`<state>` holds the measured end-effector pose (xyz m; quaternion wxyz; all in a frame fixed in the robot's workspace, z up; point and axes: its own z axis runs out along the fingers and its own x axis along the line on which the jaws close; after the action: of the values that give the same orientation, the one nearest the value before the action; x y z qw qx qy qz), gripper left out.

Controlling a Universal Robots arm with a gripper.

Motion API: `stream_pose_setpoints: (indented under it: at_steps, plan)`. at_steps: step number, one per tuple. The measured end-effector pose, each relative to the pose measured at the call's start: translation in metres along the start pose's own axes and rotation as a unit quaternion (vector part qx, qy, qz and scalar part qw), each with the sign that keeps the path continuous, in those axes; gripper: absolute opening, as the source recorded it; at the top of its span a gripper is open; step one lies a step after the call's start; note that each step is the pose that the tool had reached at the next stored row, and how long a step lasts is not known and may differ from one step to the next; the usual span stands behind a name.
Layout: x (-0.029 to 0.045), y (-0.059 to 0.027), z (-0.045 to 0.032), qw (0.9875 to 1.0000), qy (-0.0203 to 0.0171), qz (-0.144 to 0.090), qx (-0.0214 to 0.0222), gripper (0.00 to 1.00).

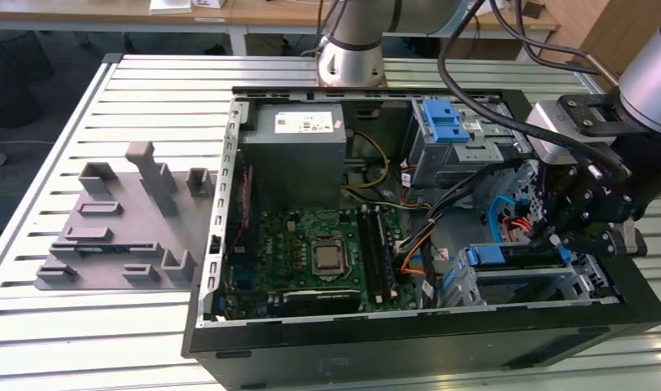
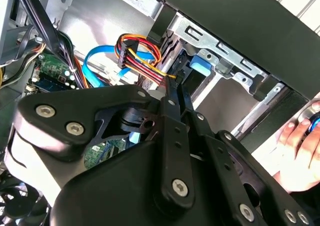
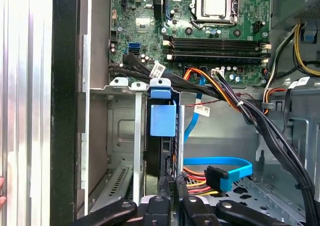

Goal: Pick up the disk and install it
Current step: 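Insert the first disk wire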

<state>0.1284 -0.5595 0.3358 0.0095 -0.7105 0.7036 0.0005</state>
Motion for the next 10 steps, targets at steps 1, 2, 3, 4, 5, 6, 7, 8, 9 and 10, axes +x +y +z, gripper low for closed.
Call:
stream_pose_setpoints:
  at_steps: [1,2,3,4,5,6,7,8,9,10]
  plan:
    - [0.0000,0.0000,-0.0002,1.0000,0.0001,0.000,0.0000,0.16]
    - [0.0003,0.0000,-0.0003,1.0000,0.0002,0.000,0.0000,0.16]
    - [0.0004,0.0000,-0.0001,1.0000,0.0000,0.000,0.0000,0.16]
    - [0.0005,0.0000,0.0000,1.0000,0.0001,0.000,0.0000,0.16]
    - [0.0005,0.0000,0.0001,1.0000,0.0001,0.000,0.0000,0.16]
    - [0.0006,0.0000,0.0003,1.0000,0.0001,0.001,0.0000,0.16]
    - [0.0006,0.0000,0.0004,1.0000,0.0002,0.001,0.0000,0.16]
    - [0.0006,0.0000,0.0005,1.0000,0.0002,0.001,0.0000,0.16]
    - [0.0007,0.0000,0.0007,1.0000,0.0001,0.001,0.0000,0.16]
    - [0.0008,0.0000,0.0009,1.0000,0.0001,0.001,0.0000,0.16]
